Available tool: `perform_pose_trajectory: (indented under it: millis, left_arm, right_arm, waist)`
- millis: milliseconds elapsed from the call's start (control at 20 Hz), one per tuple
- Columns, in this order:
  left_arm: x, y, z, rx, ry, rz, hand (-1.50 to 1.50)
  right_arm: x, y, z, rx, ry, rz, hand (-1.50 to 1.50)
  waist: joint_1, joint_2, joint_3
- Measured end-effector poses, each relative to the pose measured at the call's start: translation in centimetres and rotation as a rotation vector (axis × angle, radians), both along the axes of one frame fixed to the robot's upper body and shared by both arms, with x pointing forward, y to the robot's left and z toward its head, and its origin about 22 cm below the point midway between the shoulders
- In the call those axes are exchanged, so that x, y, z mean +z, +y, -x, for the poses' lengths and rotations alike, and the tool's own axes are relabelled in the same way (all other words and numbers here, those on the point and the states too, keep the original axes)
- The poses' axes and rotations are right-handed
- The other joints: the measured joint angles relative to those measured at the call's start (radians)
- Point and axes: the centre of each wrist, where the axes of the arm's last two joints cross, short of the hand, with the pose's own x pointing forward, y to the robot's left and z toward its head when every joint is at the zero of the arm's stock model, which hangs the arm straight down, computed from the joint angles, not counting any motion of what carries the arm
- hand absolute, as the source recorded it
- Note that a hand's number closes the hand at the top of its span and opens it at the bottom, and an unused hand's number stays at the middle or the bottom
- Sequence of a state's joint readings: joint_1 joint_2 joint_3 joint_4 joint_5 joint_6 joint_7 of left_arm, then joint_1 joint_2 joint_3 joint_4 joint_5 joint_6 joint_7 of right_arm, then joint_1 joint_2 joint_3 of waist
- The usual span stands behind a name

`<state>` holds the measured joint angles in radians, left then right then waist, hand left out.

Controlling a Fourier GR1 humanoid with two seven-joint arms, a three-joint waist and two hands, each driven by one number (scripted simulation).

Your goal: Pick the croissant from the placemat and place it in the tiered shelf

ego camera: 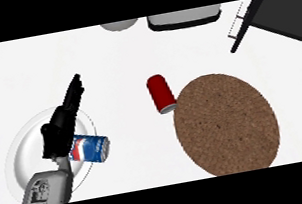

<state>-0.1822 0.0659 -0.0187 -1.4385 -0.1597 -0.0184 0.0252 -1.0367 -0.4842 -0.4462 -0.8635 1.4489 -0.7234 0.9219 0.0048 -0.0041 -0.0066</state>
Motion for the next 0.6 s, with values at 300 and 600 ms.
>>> perform_pose_trajectory:
  millis: [300,600]
  left_arm:
    - [0.3,-0.4,-0.2,0.001,0.004,0.003,0.00]
    - [0.1,-0.1,-0.3,0.005,0.004,0.005,0.00]
  right_arm:
    - [1.9,0.4,1.0,0.052,-0.084,-0.023,-1.50]
    - [6.2,0.3,3.4,0.042,-0.294,-0.030,-1.50]
  waist:
    - [-0.003,0.003,0.005]
    - [-0.012,0.000,0.006]
